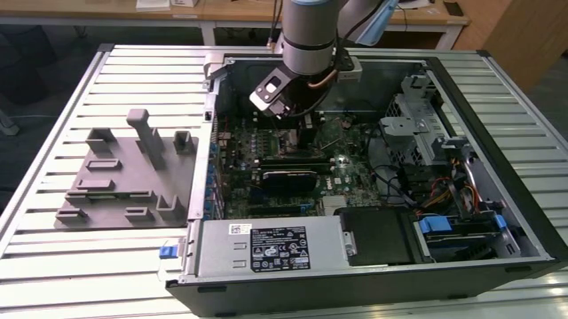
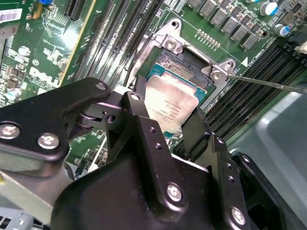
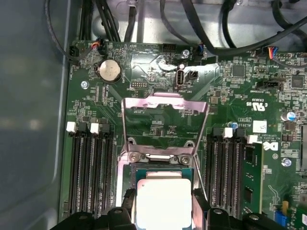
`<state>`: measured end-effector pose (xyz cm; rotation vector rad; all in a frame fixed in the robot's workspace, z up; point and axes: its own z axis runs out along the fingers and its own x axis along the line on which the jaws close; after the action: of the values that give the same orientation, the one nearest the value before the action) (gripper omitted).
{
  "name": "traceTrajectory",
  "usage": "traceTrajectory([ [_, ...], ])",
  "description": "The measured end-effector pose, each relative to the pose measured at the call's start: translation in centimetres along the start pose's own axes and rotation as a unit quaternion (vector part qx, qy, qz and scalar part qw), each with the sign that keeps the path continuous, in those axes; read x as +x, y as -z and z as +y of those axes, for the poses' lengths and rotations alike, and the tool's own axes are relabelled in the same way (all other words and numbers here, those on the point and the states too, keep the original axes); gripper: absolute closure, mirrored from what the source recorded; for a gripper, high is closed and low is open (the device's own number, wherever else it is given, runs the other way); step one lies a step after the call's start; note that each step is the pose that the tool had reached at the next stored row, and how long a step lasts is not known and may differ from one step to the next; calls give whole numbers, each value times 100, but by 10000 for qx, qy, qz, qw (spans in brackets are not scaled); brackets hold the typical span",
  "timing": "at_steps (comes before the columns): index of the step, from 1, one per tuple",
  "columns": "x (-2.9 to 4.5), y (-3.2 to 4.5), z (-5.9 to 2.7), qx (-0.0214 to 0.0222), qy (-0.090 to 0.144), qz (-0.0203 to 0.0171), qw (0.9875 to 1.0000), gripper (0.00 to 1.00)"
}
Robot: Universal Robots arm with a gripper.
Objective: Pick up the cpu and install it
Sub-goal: 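Place the cpu into insertion slot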
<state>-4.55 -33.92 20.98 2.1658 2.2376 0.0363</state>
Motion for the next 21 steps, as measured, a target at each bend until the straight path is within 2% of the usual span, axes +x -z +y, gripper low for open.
traceTrajectory([
  [15,17,-90,-16,0,-103,-3,9999,46],
  [21,17,-113,-20,1,-242,-8,9997,46],
])
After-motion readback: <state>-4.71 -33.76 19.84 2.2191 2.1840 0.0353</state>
